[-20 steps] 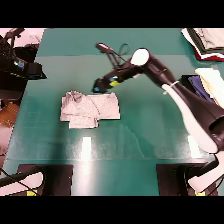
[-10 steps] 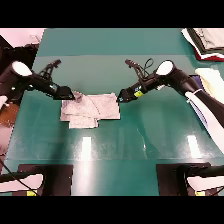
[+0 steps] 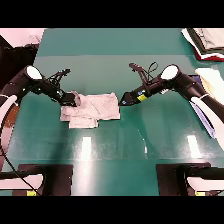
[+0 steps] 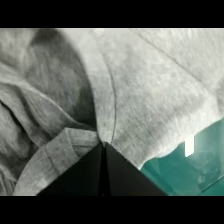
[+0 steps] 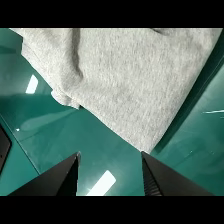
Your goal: Fold the shirts.
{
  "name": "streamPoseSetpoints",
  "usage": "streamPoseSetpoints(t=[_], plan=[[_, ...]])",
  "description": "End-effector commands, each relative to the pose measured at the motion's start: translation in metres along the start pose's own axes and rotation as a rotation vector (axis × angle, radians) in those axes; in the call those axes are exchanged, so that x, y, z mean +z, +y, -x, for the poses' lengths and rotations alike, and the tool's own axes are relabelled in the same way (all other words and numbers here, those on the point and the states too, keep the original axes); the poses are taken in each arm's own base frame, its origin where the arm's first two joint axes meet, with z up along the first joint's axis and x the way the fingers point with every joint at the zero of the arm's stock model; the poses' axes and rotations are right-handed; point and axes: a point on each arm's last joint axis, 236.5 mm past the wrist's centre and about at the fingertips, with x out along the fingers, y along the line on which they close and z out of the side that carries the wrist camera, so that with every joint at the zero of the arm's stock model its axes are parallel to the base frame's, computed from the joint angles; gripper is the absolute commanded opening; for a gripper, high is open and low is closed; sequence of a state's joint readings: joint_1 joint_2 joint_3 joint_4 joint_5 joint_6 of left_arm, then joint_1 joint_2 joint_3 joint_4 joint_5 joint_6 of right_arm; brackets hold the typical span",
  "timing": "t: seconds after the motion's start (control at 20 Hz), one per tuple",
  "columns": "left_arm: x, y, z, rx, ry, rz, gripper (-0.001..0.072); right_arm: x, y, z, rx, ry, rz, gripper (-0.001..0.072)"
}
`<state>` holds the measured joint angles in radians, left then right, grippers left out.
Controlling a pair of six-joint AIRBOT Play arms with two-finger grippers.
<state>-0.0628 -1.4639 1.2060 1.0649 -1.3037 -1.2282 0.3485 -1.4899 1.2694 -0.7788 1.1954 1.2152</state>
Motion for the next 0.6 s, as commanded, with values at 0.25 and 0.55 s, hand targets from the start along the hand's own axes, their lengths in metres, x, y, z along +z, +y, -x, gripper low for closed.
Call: streamPoseSetpoints(t=[0.25,0.55], plan=[[-0.08,0.008,0.046,0.111,0.312,-0.051,0.0235,-0.003,0.0,0.001,0.0,0.007,-0.035,0.0434],[-0.066,0.016,0.043,0.153,0.249,-0.014,0.0662,-0.01,-0.018,0.013,-0.022,0.036,-0.124,0.0434]])
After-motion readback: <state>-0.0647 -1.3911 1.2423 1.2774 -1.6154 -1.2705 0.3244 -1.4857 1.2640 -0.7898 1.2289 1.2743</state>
